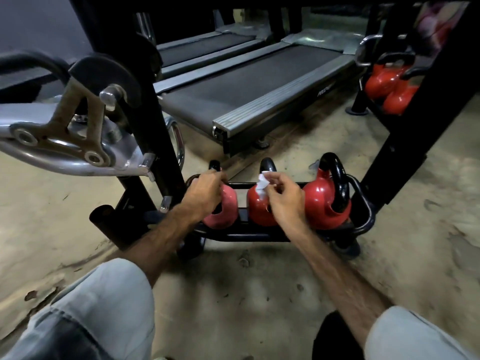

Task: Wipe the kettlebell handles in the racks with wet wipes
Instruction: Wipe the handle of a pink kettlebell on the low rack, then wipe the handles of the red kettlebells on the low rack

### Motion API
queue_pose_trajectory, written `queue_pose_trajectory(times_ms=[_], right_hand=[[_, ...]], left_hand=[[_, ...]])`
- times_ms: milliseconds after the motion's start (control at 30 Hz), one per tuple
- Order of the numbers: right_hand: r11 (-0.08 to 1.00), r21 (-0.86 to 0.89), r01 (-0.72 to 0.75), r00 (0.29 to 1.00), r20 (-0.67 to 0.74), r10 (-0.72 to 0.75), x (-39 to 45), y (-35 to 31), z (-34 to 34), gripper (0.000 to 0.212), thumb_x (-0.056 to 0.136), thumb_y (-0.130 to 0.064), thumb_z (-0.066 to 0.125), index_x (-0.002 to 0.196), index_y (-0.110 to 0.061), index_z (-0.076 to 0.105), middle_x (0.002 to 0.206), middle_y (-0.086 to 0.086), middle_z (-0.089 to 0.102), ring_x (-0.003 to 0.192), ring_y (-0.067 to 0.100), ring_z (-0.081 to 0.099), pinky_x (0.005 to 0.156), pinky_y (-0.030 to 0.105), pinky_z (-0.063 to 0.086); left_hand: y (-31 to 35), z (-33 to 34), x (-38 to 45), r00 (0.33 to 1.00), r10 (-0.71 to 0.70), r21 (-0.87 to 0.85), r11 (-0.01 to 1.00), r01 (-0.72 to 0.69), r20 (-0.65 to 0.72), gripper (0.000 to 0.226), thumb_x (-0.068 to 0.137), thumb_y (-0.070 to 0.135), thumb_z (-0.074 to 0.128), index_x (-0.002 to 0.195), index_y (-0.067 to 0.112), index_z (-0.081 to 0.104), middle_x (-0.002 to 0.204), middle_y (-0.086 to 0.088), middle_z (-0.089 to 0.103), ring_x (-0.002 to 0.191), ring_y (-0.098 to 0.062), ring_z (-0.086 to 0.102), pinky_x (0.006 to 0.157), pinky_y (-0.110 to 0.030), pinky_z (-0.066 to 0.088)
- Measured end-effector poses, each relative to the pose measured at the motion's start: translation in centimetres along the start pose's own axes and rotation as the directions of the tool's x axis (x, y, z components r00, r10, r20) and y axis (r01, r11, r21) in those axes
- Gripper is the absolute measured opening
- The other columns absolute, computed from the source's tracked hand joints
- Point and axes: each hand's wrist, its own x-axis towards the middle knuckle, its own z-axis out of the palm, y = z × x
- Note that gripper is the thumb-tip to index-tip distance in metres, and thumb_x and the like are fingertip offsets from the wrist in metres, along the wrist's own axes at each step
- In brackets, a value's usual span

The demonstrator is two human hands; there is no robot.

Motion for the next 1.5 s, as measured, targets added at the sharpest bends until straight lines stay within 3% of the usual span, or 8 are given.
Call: queue_pose_trajectory(times_ms=[167, 300, 400, 533, 733, 967, 1167, 1500], right_hand=[[0.959, -0.271, 0.08, 0.984, -0.131, -0.119, 1.3, 3.2, -4.3, 0.019, 0.085, -0.009, 0.067, 0.099, -0.019, 0.075, 0.1, -0.002, 0.072, 0.088, 0.012, 0.066, 0.081, 0.015, 0.047], [0.967, -0.229, 0.113, 0.989, -0.068, -0.132, 1.2, 3.9, -2.8, 0.025, 0.085, 0.0, 0.066, 0.104, -0.013, 0.076, 0.103, -0.007, 0.071, 0.093, -0.001, 0.064, 0.083, 0.001, 0.042], [0.976, -0.167, 0.14, 0.98, -0.118, -0.16, -0.4, 5.8, -2.5, 0.025, 0.082, 0.005, 0.066, 0.099, -0.01, 0.077, 0.095, -0.01, 0.071, 0.086, -0.004, 0.065, 0.079, 0.01, 0.048], [0.975, -0.192, 0.112, 0.976, -0.164, -0.145, -2.4, 8.1, -2.4, 0.023, 0.08, 0.005, 0.068, 0.085, -0.015, 0.076, 0.08, -0.004, 0.073, 0.073, 0.006, 0.066, 0.068, 0.017, 0.049], [0.997, -0.024, 0.068, 0.966, -0.248, -0.072, 1.4, 6.3, -1.1, 0.016, 0.085, -0.004, 0.066, 0.091, -0.017, 0.073, 0.085, -0.009, 0.073, 0.082, 0.006, 0.068, 0.076, 0.021, 0.054], [0.998, 0.019, -0.067, 0.943, -0.326, 0.07, -2.3, 9.3, -0.2, 0.031, 0.083, -0.004, 0.07, 0.076, -0.033, 0.062, 0.072, -0.02, 0.064, 0.071, -0.014, 0.057, 0.066, 0.004, 0.038], [0.989, -0.011, 0.144, 0.964, -0.225, -0.143, 0.2, 6.7, -0.6, 0.01, 0.085, -0.005, 0.071, 0.085, -0.014, 0.071, 0.069, -0.017, 0.063, 0.065, -0.007, 0.058, 0.064, 0.009, 0.042], [0.855, -0.35, 0.382, 0.895, -0.09, -0.436, -1.1, 9.7, -1.9, 0.015, 0.088, -0.017, 0.065, 0.077, -0.007, 0.067, 0.079, 0.001, 0.069, 0.071, -0.006, 0.051, 0.061, 0.022, 0.049]], left_hand=[[3.2, 1.0, 1.5, 0.993, 0.013, -0.005, 1.0, -0.014, -0.114, 0.033, 0.085, 0.005, 0.05, 0.112, 0.02, 0.06, 0.111, -0.005, 0.06, 0.104, -0.029, 0.059, 0.082, -0.043, 0.052], [6.7, 2.2, 4.5, 0.972, 0.227, -0.161, 0.959, -0.232, -0.053, 0.033, 0.085, 0.003, 0.054, 0.114, 0.015, 0.065, 0.118, -0.008, 0.064, 0.111, -0.025, 0.059, 0.093, -0.039, 0.048], [8.2, 4.0, 6.1, 0.939, 0.338, -0.167, 0.931, -0.324, 0.064, 0.033, 0.086, 0.007, 0.059, 0.118, 0.005, 0.064, 0.126, -0.014, 0.06, 0.12, -0.028, 0.055, 0.1, -0.037, 0.043], [8.6, 5.5, 7.4, 0.941, 0.323, -0.131, 0.942, -0.309, 0.103, 0.033, 0.085, 0.015, 0.064, 0.117, 0.004, 0.064, 0.133, -0.014, 0.056, 0.121, -0.032, 0.053, 0.098, -0.041, 0.045], [7.4, 5.4, 7.9, 0.949, 0.316, -0.276, 0.913, -0.3, 0.016, 0.026, 0.08, 0.008, 0.068, 0.105, 0.005, 0.071, 0.118, -0.011, 0.067, 0.117, -0.028, 0.059, 0.096, -0.041, 0.047], [7.0, 6.3, 8.5, 0.972, 0.231, -0.363, 0.91, -0.201, 0.04, 0.043, 0.079, 0.012, 0.074, 0.121, 0.012, 0.065, 0.136, -0.004, 0.055, 0.128, -0.013, 0.049, 0.112, -0.031, 0.037], [6.7, 5.9, 8.4, 0.972, 0.234, -0.377, 0.902, -0.211, 0.015, 0.037, 0.079, 0.012, 0.073, 0.116, 0.013, 0.069, 0.129, -0.003, 0.061, 0.119, -0.009, 0.056, 0.097, -0.01, 0.036], [6.5, 5.9, 8.3, 0.973, 0.229, -0.501, 0.847, -0.18, 0.037, 0.03, 0.09, -0.001, 0.057, 0.116, 0.009, 0.068, 0.131, -0.005, 0.059, 0.123, -0.007, 0.053, 0.105, -0.025, 0.043]])
